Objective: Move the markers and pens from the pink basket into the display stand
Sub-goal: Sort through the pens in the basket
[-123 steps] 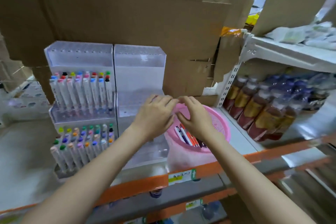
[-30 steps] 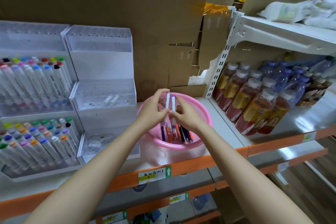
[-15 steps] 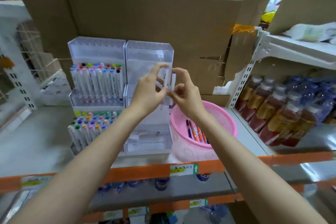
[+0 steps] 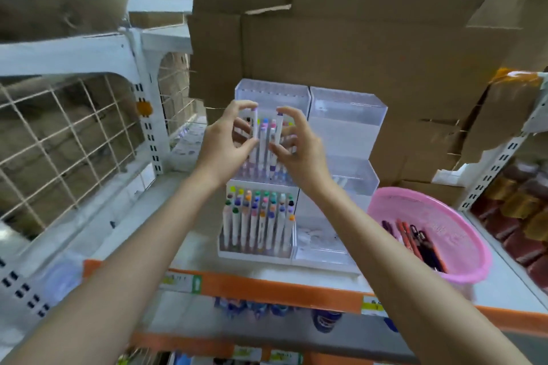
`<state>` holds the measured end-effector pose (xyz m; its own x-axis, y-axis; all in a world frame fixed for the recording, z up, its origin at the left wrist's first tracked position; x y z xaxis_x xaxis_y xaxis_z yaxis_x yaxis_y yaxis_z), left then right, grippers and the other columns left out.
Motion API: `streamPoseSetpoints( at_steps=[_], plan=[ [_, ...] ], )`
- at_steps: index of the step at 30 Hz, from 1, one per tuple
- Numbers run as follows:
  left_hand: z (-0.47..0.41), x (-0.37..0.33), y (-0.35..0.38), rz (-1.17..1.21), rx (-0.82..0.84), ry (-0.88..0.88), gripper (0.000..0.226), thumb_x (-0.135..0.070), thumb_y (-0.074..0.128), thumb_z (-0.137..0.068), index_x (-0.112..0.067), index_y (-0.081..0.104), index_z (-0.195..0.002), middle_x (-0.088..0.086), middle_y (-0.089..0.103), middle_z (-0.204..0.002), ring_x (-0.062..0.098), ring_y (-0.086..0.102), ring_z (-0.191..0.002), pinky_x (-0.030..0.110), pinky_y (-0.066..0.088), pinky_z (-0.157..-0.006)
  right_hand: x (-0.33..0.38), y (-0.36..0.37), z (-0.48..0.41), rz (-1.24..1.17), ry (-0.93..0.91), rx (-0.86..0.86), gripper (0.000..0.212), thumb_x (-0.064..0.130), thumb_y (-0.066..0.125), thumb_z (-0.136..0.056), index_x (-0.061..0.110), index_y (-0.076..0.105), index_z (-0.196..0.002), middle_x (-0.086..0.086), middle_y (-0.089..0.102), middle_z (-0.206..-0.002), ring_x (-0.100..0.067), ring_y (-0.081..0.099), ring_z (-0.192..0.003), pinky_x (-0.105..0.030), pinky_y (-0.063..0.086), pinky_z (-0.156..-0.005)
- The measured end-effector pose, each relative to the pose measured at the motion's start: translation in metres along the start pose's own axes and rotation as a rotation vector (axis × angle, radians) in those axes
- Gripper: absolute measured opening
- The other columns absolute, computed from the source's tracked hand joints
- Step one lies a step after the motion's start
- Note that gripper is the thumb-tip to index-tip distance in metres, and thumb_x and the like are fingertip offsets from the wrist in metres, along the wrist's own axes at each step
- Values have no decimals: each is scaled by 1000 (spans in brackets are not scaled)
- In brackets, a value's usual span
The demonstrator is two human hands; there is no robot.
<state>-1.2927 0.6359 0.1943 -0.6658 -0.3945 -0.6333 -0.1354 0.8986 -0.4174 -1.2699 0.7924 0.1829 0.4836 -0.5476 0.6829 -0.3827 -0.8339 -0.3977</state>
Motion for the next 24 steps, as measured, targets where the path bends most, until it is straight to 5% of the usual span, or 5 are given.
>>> streamPoseSetpoints(
  at_steps=[5, 14, 24],
  plan=[
    [-11, 26, -23, 2, -24, 26, 55, -10, 75, -79, -25, 49, -126, -7, 58, -82, 9, 62, -81, 38, 56, -80, 11, 32, -17, 27, -13, -75, 57, 1, 72, -82, 20, 49, -131, 1, 57, -81, -14, 64, -66, -35, 59, -63],
    [-30, 54, -20, 118, 52, 31, 56, -8, 73, -81, -26, 48, -128, 1, 62, -87, 9, 66, -78, 34, 59, -72, 13, 56, -28, 121, -38, -161, 56, 2, 73, -81, 20, 51, -130, 19, 47, -88, 3, 58, -74, -6, 47, -62],
    [-31, 69, -16, 127, 148, 104, 56, -10, 75, -80, -33, 49, -124, 0, 61, -89, 6, 65, -79, 24, 57, -75, 7, 65, -23, 234, -95, -224, 51, 1, 74, -80, 14, 54, -126, 4, 57, -94, -7, 59, -78, -4, 44, -71]
  ],
)
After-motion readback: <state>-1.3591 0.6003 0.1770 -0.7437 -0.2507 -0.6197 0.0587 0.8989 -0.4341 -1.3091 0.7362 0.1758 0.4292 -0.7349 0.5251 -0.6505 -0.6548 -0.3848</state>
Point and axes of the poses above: each hand's wrist, its own z-axis away from the middle knuckle, its own y-axis out of the palm, x = y × z, the point moved 2 cm from there along -z, towards the middle knuckle
